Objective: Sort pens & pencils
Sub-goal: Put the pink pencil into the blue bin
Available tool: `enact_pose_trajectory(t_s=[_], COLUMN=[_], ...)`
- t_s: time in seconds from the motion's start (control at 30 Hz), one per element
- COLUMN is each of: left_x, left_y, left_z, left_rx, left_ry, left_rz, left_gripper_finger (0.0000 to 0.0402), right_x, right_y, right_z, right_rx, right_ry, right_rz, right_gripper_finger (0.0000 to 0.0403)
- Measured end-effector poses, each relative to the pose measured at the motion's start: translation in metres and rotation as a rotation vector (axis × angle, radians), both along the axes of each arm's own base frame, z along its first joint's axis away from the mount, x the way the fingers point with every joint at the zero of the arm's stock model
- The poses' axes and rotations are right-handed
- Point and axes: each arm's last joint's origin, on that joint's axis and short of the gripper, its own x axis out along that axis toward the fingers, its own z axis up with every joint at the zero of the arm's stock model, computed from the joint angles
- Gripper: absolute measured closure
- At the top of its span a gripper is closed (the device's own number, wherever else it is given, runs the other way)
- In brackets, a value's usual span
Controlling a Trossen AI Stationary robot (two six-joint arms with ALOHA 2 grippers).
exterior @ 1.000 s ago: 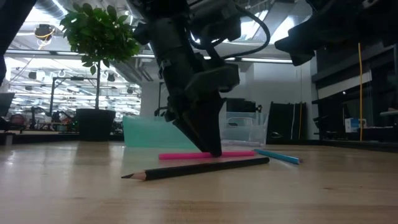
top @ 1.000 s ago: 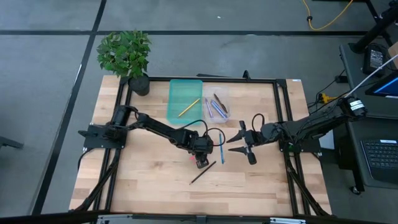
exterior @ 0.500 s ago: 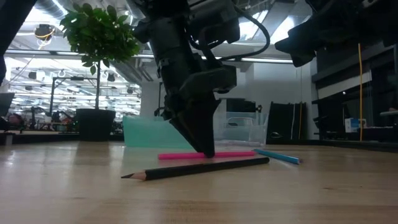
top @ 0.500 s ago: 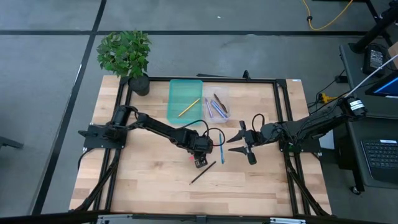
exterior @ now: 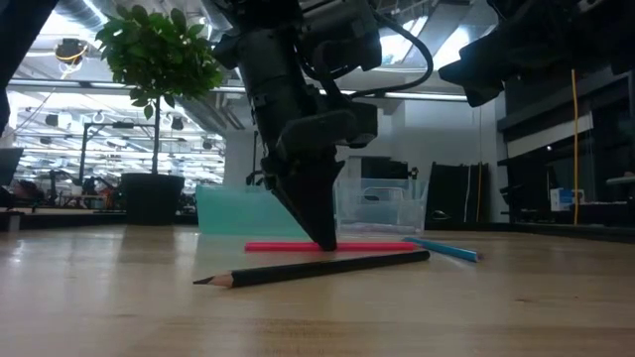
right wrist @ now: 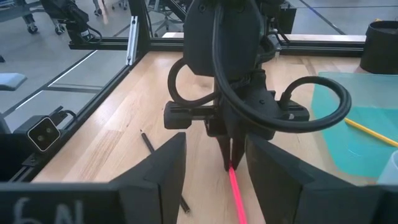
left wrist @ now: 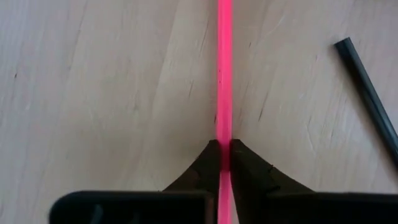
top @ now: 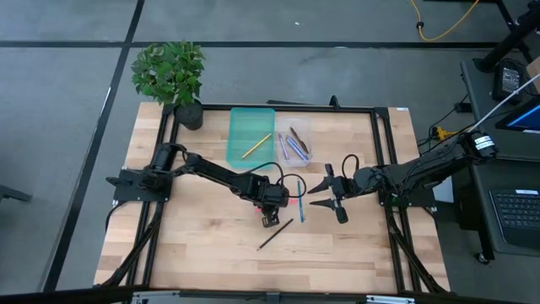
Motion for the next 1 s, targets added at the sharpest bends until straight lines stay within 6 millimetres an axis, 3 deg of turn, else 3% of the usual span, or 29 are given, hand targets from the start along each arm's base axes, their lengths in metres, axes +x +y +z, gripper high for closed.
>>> enact_pose_trajectory(t_s=[0.6,1.0], left_x=[-0.002,-0.032], left_y=[0.000,-0.007], left_z=[0.006,0.047], left_rx=[0.048,0.252], left_ry=[-0.005,0.061], left_rz=[-0.086,-0.073], left_gripper_finger=[0.0399,0.0398], right_x=[-0.001,-0.006], right_y=[0.000,0.012], right_z=[-0.005,-0.006], right_rx=[0.027,-0.009], right_ry=[0.058,0.056], right_rz=[-0.011,-0.005], right_gripper_finger=[0.0236,0.0236])
